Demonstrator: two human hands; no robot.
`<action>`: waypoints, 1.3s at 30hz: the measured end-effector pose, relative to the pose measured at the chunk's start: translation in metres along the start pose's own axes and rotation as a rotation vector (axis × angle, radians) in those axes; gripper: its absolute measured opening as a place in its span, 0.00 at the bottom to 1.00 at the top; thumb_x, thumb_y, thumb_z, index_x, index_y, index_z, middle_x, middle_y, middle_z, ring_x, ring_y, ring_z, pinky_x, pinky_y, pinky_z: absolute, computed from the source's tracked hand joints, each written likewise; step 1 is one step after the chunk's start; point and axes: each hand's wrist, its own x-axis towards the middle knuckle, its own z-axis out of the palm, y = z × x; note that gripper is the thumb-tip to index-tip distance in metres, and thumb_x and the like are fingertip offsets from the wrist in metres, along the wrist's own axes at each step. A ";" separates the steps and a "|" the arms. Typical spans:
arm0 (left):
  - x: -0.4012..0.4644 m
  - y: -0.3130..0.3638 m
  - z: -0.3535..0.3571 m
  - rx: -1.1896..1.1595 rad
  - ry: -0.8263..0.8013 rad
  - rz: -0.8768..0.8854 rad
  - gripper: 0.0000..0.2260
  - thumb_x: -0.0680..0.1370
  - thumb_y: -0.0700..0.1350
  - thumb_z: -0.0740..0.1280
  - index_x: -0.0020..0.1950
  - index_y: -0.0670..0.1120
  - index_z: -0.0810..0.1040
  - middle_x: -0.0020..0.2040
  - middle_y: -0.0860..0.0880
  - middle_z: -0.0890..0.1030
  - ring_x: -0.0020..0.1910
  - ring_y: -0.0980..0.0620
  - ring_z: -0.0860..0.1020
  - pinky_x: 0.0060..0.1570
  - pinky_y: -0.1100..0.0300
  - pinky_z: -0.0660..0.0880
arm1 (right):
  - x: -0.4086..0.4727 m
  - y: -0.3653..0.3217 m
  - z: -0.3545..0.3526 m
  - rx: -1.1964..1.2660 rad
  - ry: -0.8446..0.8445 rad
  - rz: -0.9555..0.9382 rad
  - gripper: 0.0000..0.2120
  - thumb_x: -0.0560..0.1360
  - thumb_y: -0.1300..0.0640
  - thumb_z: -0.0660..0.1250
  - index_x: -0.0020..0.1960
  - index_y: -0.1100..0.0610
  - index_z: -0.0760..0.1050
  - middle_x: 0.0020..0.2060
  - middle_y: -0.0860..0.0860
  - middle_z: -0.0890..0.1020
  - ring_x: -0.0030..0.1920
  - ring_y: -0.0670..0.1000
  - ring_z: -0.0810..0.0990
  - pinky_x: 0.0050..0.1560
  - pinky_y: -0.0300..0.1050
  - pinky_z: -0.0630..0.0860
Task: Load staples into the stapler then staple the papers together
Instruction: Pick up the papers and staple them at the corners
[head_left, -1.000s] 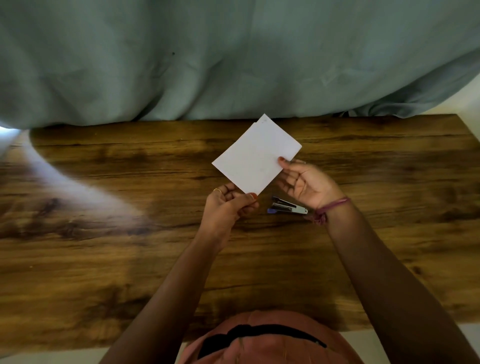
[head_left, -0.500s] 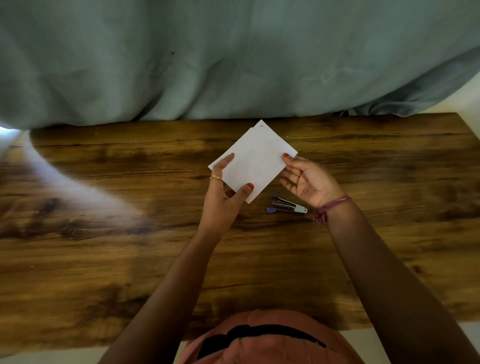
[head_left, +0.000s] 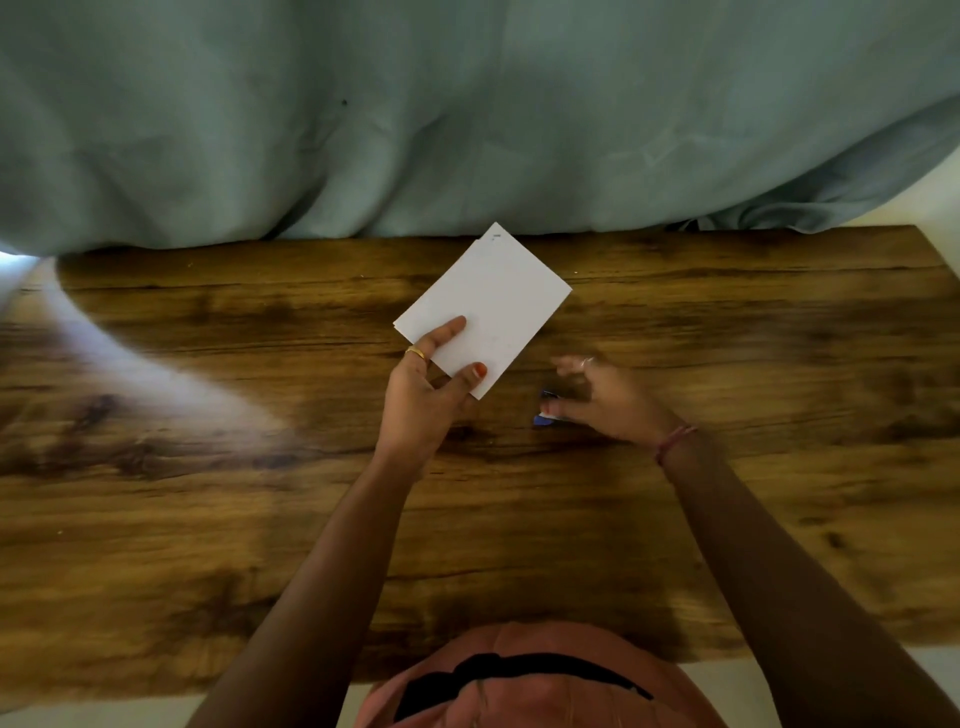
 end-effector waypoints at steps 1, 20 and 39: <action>0.000 0.001 0.000 -0.012 -0.008 0.006 0.21 0.75 0.40 0.71 0.61 0.61 0.75 0.64 0.53 0.73 0.58 0.49 0.78 0.45 0.52 0.82 | -0.001 0.003 0.005 -0.163 -0.103 -0.011 0.34 0.71 0.47 0.72 0.73 0.49 0.62 0.71 0.55 0.68 0.69 0.56 0.68 0.65 0.54 0.69; 0.003 0.001 0.000 -0.246 -0.079 -0.073 0.19 0.78 0.36 0.65 0.67 0.51 0.75 0.66 0.52 0.72 0.63 0.50 0.76 0.53 0.57 0.80 | -0.029 -0.017 0.013 1.540 -0.300 0.185 0.13 0.71 0.56 0.67 0.54 0.59 0.79 0.45 0.55 0.84 0.41 0.51 0.84 0.36 0.45 0.81; 0.005 0.003 0.004 -0.122 -0.182 -0.057 0.19 0.76 0.38 0.69 0.62 0.57 0.78 0.62 0.49 0.78 0.57 0.50 0.81 0.50 0.58 0.80 | -0.026 -0.049 -0.014 1.231 -0.262 0.175 0.20 0.68 0.52 0.71 0.56 0.62 0.77 0.43 0.57 0.85 0.39 0.50 0.84 0.33 0.40 0.80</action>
